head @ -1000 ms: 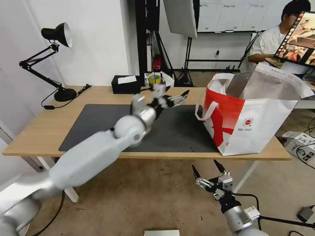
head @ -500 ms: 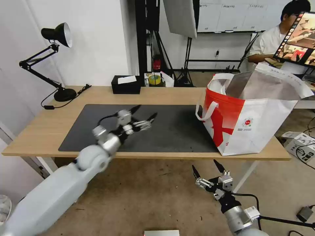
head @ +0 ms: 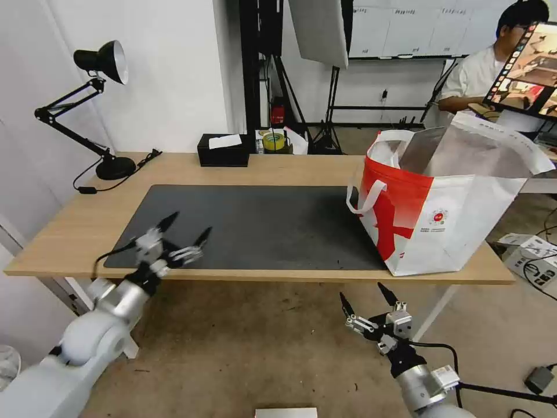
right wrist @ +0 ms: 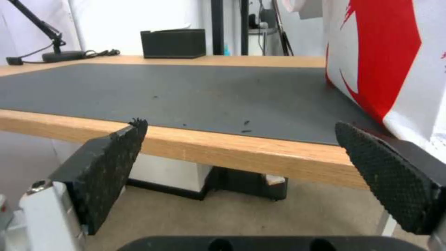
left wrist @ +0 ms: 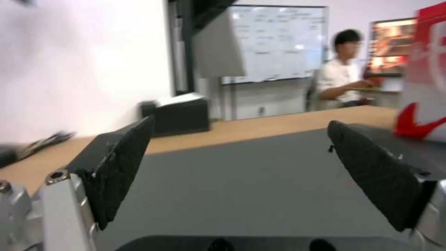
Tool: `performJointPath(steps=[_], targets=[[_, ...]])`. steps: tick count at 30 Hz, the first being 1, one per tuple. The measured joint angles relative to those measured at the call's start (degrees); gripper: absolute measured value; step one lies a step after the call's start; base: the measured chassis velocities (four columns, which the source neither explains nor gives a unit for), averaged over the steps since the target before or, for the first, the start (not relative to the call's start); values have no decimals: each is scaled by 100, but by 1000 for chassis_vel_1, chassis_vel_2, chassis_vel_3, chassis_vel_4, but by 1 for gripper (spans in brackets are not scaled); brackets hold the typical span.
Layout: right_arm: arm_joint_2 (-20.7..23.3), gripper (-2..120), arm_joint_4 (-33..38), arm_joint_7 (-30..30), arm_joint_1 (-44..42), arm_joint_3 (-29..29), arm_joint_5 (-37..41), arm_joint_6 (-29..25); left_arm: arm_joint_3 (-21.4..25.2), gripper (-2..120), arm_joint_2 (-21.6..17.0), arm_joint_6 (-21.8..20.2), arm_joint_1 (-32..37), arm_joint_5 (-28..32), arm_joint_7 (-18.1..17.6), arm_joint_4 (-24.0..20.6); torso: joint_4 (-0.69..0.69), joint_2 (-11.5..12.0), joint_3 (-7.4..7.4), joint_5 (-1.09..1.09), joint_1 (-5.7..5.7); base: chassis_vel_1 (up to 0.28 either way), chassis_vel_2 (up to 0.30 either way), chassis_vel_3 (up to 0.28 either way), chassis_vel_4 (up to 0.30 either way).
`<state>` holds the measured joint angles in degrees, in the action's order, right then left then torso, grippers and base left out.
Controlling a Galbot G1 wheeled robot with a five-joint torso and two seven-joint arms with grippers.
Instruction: Pick up the trash from the table and place it into the takeout bag.
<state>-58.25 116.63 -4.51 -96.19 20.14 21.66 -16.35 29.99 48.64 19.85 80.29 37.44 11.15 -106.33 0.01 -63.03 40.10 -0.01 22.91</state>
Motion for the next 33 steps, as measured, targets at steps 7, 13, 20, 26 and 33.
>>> performJointPath(steps=[7,13,20,26,33], targets=[[0,100,0,0,0,0,0,0,775,100,684,377,1075,-342,-366,52,-1,0,0,0,0,0,0,0,0],[0,100,0,0,0,0,0,0,1018,100,944,385,1551,-389,-651,48,-1,0,0,1,0,0,0,0,0],[0,100,0,0,0,0,0,0,931,100,1211,332,1678,-426,-741,95,-1,0,0,0,1,0,0,0,0],[0,100,0,0,1,0,0,0,887,100,1237,247,1663,-432,-741,95,-2,1,1,1,1,0,0,0,0],[0,100,1,0,0,0,0,0,877,100,1230,241,1649,-432,-741,92,-2,1,1,1,1,0,0,0,0]])
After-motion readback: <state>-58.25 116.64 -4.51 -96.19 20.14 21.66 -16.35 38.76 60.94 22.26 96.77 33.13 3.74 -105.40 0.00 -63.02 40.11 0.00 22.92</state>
